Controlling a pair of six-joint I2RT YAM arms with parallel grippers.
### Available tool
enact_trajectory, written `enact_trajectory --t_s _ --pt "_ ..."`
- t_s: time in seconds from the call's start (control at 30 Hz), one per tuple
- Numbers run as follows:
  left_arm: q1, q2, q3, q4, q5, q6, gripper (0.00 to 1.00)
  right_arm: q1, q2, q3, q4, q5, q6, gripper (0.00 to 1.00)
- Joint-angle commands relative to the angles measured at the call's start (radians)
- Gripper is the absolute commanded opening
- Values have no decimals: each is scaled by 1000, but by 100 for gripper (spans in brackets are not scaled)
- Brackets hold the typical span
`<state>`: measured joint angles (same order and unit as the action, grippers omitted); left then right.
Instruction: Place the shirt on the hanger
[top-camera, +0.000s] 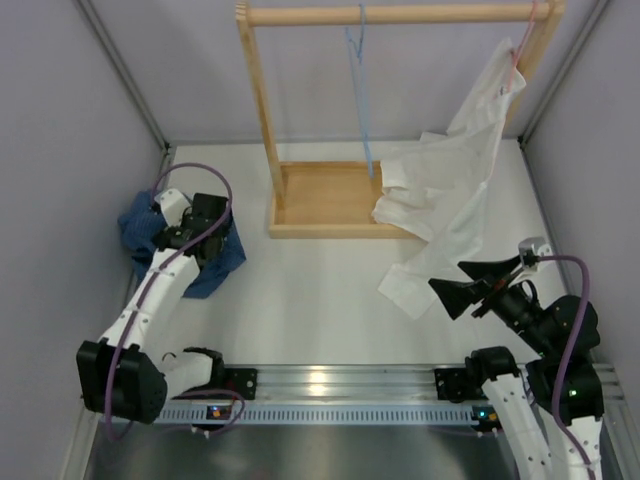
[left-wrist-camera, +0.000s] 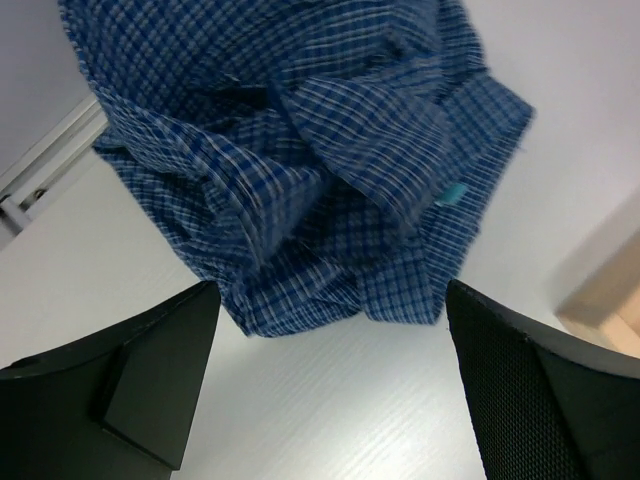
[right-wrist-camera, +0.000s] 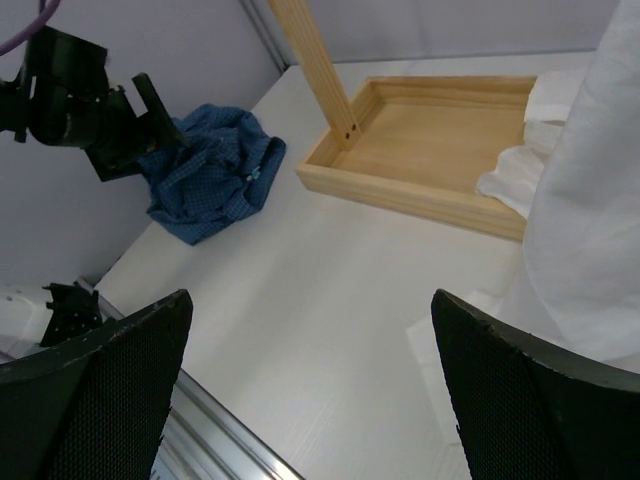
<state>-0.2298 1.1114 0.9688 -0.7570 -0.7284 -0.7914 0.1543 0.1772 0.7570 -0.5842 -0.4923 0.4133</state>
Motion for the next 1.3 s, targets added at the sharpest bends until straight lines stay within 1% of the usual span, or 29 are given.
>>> enact_trajectory --t_s 0.0,0.13,0.2,0.23,0.27,0.33,0.37,0.4,0.43,0.47,0.53,0.57,0.6,0.63,0.7,0.73,0.77,0.8,0.83,0.87,0.9,0.93,0.97,1.0,1.03,1.07,1.1,1.23,1.27 --pt "84 63 54 41 -78 -75 98 14 -4 -8 72 -61 15 99" --pt "171 143 48 59 -126 -49 98 14 -8 -30 75 -69 13 99" --pt "208 191 35 83 -120 -26 98 14 -2 -42 76 -60 13 100" --pt "219 205 31 132 -88 -11 98 14 1 -44 76 -57 13 99" --pt "224 231 31 152 -66 3 90 14 5 -45 76 -52 13 99" --pt "222 241 57 191 -2 59 69 13 18 -44 76 -49 10 99" --pt "224 231 77 189 23 73 28 13 19 -41 76 -51 10 99" --pt "222 214 109 189 55 93 8 13 21 -38 76 -48 9 100" --pt "222 190 126 191 140 106 0 13 21 -35 76 -46 7 100" --pt "222 156 140 194 193 124 0 13 21 -31 76 -34 4 100" --pt "205 35 178 212 317 222 0 14 19 -30 76 -17 4 99" --pt "175 -13 191 235 410 306 0 14 22 -27 76 6 8 100" --pt "155 -62 209 234 426 343 0 14 30 -24 75 17 10 100" --pt "135 -153 249 232 440 375 0 13 34 -19 73 24 7 99" --pt "112 -232 301 223 564 459 0 13 51 -13 72 35 -2 99" --pt "112 -292 329 219 624 478 0 14 54 -12 72 38 -2 99" --pt "112 -314 391 206 682 501 0 14 61 -4 72 47 -5 100" --pt "112 -327 427 199 822 509 0 13 68 2 72 55 -7 99" --pt "112 -325 470 185 896 515 0 13 73 13 72 64 -8 99" --pt "112 -311 560 170 976 515 0 13 77 21 72 78 -17 99" --pt "112 -292 605 154 1177 512 0 14 87 33 67 84 -22 99" --pt "112 -273 645 154 1286 502 0 13 91 59 60 89 -28 100" --pt "112 -219 718 156 1389 467 0 14 99 71 50 92 -42 100" --pt "112 -188 751 156 1490 440 0 13 100 83 46 92 -48 100" --pt "112 -158 778 156 1620 411 0 13 102 102 44 93 -51 99" --pt "112 -106 798 156 1647 376 0 13 100 110 43 92 -54 99" --pt "112 -90 815 154 1656 333 0 13 102 114 41 90 -54 100" --pt "107 -53 811 162 1725 322 0 13 125 125 44 46 -51 99" --pt "98 -58 802 215 1750 286 0 13 131 125 44 12 -50 99"
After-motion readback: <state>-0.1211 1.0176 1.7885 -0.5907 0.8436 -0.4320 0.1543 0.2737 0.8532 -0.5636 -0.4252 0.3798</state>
